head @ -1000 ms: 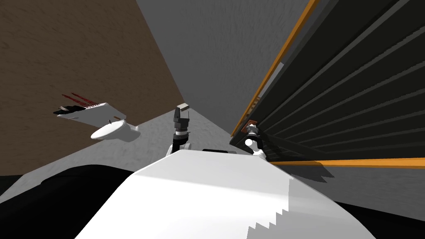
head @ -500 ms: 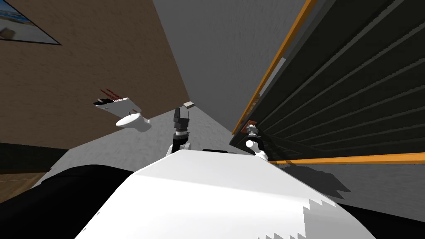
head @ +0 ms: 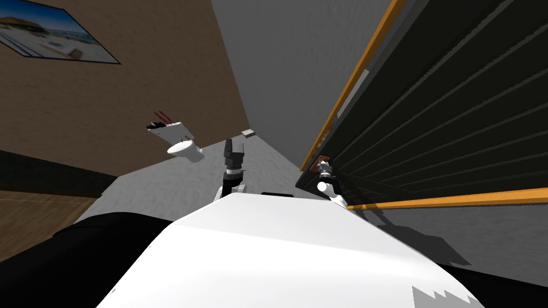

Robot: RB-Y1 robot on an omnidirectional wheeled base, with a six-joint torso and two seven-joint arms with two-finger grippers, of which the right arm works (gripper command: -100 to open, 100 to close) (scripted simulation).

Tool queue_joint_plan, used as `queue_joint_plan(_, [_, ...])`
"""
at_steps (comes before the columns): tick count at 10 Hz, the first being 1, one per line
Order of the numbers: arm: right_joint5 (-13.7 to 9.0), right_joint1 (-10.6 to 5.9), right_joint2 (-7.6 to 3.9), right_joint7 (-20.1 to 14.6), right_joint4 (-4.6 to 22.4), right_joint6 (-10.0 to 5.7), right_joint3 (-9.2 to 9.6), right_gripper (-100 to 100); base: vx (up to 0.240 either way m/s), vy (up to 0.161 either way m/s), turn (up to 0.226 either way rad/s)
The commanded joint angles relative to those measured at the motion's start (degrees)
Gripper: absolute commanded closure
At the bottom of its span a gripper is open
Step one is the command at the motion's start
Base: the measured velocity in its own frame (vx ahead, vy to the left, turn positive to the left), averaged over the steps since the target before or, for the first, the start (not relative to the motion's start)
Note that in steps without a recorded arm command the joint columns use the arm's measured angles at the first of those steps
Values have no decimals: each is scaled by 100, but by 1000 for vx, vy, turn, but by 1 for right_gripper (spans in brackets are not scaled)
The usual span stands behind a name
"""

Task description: Pull the door open

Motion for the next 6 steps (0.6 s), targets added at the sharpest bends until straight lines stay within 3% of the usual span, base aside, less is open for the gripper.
queue_joint_plan(1, [6, 44, -81, -84, -43, -28, 89, 100, -173, -39, 134])
queue_joint_plan(6, [22, 171, -319, -329, -167, -111, 347, 100, -220, -50, 132])
